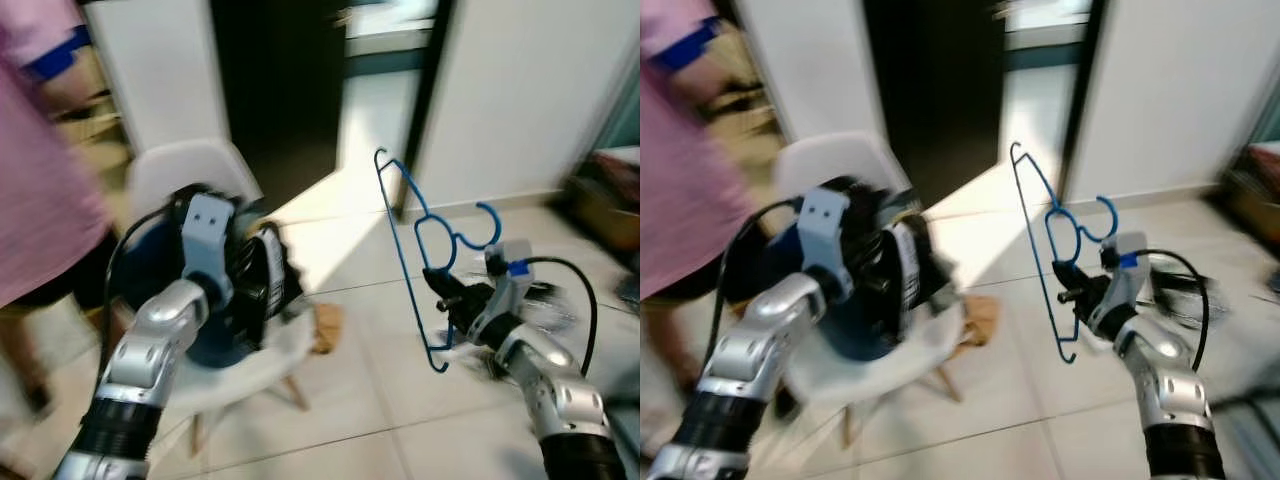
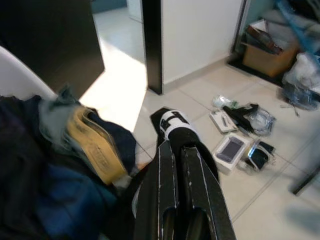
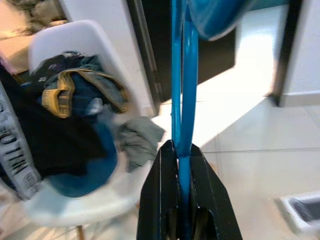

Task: Hang hanger

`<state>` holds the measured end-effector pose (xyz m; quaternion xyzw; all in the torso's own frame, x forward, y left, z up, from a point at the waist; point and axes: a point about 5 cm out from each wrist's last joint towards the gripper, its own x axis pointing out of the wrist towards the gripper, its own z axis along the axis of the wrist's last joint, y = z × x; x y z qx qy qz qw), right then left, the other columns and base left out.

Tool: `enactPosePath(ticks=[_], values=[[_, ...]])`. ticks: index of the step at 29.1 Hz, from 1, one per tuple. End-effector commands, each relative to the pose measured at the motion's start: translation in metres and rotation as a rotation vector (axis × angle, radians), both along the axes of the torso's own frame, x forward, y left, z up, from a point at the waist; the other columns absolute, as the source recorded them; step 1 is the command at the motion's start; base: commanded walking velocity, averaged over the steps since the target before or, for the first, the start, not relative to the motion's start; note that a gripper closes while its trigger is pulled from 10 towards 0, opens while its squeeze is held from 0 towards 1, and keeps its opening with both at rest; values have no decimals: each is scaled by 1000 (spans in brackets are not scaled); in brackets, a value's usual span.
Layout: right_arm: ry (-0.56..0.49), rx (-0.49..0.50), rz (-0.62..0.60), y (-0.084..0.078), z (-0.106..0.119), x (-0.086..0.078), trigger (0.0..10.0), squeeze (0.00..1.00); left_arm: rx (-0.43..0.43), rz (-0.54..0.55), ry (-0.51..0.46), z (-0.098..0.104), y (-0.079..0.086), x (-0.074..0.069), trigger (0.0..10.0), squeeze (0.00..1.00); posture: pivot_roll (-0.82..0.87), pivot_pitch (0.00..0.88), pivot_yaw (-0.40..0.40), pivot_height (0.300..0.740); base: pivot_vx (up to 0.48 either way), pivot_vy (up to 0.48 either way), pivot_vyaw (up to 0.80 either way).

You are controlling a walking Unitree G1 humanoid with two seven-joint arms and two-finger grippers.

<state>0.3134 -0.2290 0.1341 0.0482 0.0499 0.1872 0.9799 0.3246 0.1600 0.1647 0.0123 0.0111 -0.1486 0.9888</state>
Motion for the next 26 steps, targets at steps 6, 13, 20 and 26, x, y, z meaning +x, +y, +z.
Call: enactPosePath(ticks=[6, 13, 20, 26], values=[[56, -63, 15, 10, -5, 7, 10000, 0, -13, 100, 45, -21, 16, -7, 10000, 0, -35, 0, -43, 740, -306, 0, -800], [78, -106, 20, 12, -4, 14, 10000, 0, -41, 140, 35, -27, 17, -9, 10000, 0, -39, 0, -112, 740, -287, 0, -800], [53, -112, 4, 14, -1, 19, 10000, 0, -24, 88, -35, -11, 4, -4, 10000, 0, -18, 0, -99, 740, 0, 0, -571], [23, -121, 73, 22, 5, 13, 10000, 0, 4, 8, -109, 18, -8, 11, 10000, 0, -40, 0, -52, 740, 0, 0, 0]])
